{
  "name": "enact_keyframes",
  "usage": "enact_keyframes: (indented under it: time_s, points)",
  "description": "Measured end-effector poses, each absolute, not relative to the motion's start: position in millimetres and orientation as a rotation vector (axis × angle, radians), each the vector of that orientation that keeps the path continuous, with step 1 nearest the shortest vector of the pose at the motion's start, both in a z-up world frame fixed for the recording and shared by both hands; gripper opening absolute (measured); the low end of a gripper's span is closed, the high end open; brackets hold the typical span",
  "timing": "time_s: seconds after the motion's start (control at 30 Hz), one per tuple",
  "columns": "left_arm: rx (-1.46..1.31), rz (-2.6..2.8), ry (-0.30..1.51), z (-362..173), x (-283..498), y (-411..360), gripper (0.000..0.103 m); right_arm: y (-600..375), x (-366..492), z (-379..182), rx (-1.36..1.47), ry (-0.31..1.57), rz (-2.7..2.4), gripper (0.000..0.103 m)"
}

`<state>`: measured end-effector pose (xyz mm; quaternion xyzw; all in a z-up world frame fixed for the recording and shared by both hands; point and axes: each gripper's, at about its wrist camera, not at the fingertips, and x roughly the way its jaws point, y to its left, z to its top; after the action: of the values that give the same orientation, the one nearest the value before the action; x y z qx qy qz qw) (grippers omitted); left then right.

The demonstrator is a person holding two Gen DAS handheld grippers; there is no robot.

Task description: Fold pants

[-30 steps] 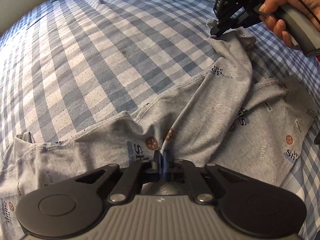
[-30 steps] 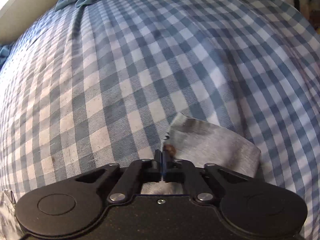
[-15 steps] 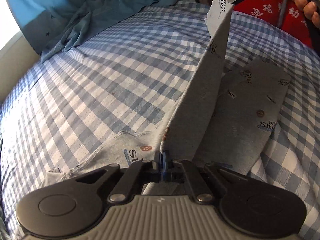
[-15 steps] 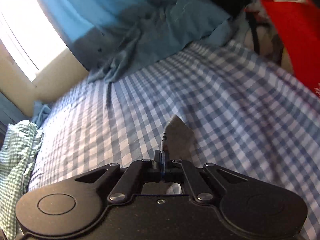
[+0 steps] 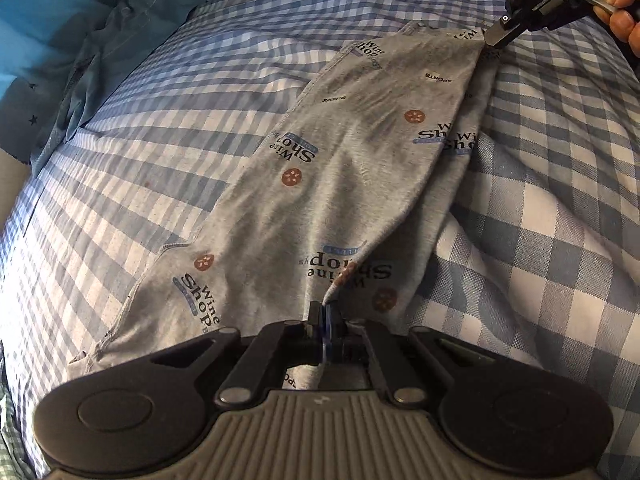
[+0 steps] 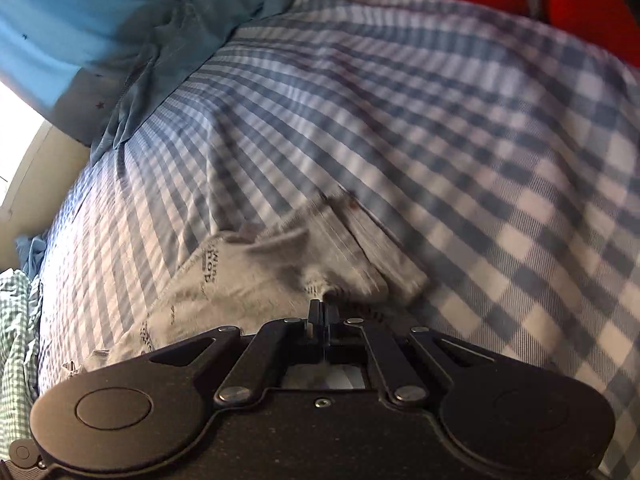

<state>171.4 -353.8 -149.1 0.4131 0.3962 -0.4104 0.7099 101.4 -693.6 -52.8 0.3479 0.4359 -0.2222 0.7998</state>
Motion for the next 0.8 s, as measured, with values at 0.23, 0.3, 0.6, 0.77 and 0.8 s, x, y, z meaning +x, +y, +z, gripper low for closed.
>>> enact_keyframes:
  time_s: [0.23,0.3,0.6,0.77,0.8]
  points:
    - [0.887,-0.861,0.897,-146.2,173.1,-357.7,0.0,-713.7,83.5,-74.8,1.021,0.858,-0.485,0.029]
    - [0.882,-0.851,0.9,-146.3,173.3,-357.9,0.0,-721.9,80.8,-77.9,1.107,0.806,-0.504,0.038]
    - [0.85,-0.806,0.904,-138.5,173.5,-357.7,0.0,-746.1,104.3,-81.9,1.162,0.858,-0.622,0.004]
    - [0.802,-0.802,0.871,-120.3,166.9,-351.6,0.0,-736.7,110.1,-33.3,0.845,0.771,-0.553,0.003]
    - [0.799,-0.804,0.876,-120.1,164.3,-351.2,0.0,-733.6,109.9,-27.0,0.785,0.765,-0.537,0.003]
